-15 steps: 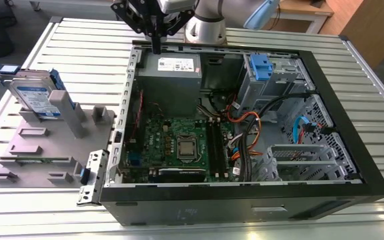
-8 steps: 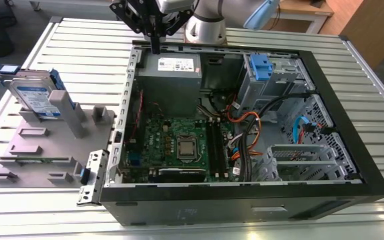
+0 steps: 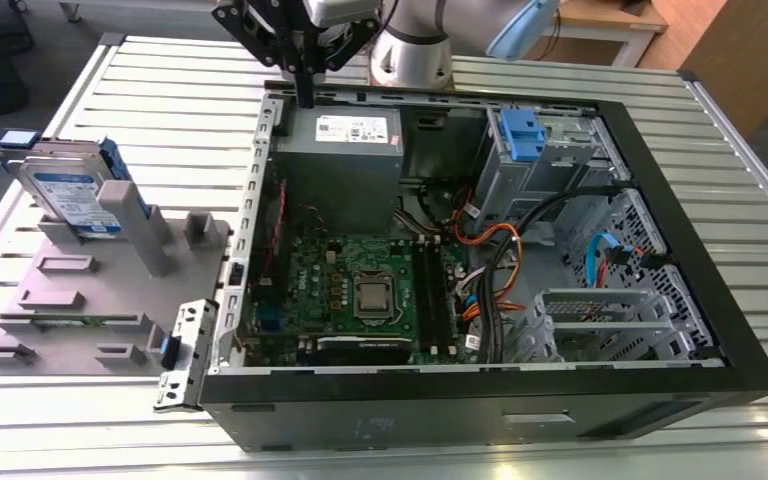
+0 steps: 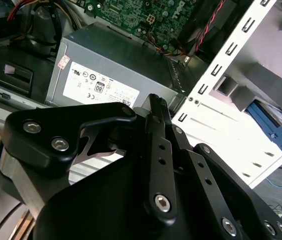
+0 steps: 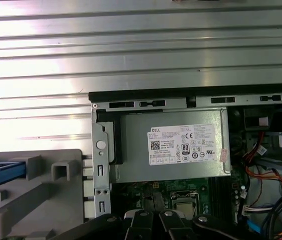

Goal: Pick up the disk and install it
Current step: 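Reach for the disk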

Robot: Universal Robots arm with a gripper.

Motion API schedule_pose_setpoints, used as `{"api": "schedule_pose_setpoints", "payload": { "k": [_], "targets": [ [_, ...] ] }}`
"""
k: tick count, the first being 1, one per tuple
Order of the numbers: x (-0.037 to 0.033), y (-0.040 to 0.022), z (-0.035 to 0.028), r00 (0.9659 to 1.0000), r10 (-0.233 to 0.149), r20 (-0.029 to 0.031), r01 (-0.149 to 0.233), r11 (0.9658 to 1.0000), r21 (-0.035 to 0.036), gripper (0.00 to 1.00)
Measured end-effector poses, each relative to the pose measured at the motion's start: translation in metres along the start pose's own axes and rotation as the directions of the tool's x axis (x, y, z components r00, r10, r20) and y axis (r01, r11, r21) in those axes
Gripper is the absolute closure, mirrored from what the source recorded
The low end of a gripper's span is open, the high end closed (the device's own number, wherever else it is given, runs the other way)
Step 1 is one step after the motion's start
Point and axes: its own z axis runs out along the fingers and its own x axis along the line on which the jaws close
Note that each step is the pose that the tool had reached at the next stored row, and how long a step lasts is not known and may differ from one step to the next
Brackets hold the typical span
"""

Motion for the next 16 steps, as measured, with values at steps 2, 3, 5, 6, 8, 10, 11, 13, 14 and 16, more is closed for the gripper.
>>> {"api": "schedule_pose_setpoints", "payload": {
  "k": [2, 3, 5, 6, 8, 10, 11, 13, 14, 16],
  "targets": [
    [0.0021, -0.0002, 0.0, 1.0, 0.0, 0.0, 0.0, 1.0, 0.0, 0.89],
    [0.0032, -0.0003, 0.0, 1.0, 0.0, 0.0, 0.0, 1.0, 0.0, 0.89],
    [0.0053, -0.0004, -0.0001, 1.0, 0.0, 0.0, 0.0, 1.0, 0.0, 0.89],
    [0.0063, -0.0005, -0.0001, 1.0, 0.0, 0.0, 0.0, 1.0, 0.0, 0.89],
    [0.0078, -0.0006, -0.0001, 1.0, 0.0, 0.0, 0.0, 1.0, 0.0, 0.89],
    [0.0081, -0.0006, -0.0001, 1.0, 0.0, -0.0001, 0.0, 1.0, 0.0001, 0.89],
    [0.0082, -0.0006, -0.0001, 1.0, 0.0, 0.0, 0.0, 1.0, 0.0001, 0.89],
    [0.0083, -0.0006, -0.0001, 1.0, 0.0, 0.0, 0.0, 1.0, 0.0001, 0.89],
    [0.0083, -0.0006, -0.0001, 1.0, 0.0, 0.0, 0.0, 1.0, 0.0, 0.89],
    [0.0084, -0.0006, -0.0001, 1.0, 0.0, 0.0, 0.0, 1.0, 0.0, 0.89]
  ]
}}
